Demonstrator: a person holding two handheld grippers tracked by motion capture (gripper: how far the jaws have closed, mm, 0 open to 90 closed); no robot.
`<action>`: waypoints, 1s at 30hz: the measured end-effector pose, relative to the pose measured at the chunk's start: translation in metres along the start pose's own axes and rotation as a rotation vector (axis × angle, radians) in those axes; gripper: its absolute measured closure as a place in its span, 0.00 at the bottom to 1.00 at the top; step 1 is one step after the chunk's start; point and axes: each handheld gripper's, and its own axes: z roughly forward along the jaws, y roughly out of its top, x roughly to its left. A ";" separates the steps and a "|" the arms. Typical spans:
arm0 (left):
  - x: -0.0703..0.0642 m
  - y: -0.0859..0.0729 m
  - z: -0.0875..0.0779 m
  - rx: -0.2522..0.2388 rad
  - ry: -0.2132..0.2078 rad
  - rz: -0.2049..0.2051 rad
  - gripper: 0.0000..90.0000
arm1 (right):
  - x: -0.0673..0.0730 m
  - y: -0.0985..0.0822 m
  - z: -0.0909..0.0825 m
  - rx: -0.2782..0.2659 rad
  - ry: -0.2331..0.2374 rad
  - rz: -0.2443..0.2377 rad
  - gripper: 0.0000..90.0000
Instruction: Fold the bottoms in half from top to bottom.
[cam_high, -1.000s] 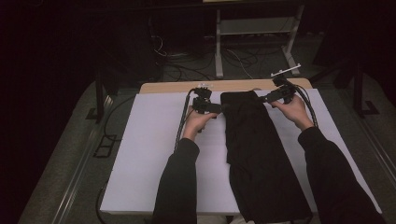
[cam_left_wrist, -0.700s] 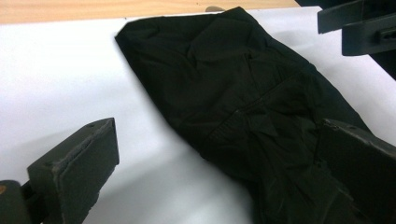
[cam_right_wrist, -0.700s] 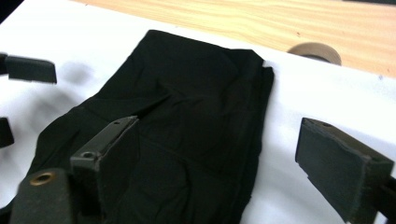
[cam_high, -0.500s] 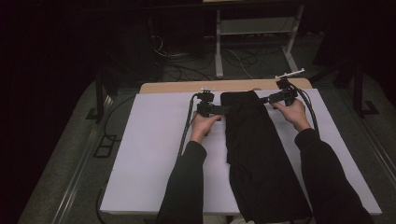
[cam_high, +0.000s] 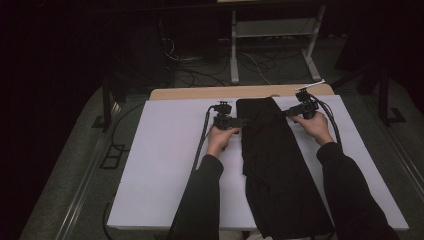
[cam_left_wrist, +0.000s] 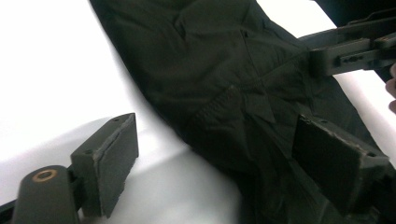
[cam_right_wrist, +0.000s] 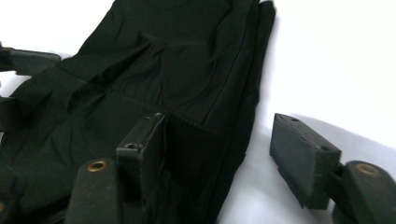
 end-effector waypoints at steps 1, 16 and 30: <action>0.000 0.000 0.000 -0.005 -0.001 -0.004 0.18 | 0.000 -0.001 0.001 0.001 0.005 -0.003 0.40; -0.003 -0.002 0.006 0.002 0.052 -0.034 0.77 | 0.003 -0.012 0.005 -0.028 0.035 0.030 0.66; -0.008 -0.004 0.005 -0.006 0.044 0.001 0.95 | 0.010 -0.020 0.003 -0.057 0.072 0.011 0.94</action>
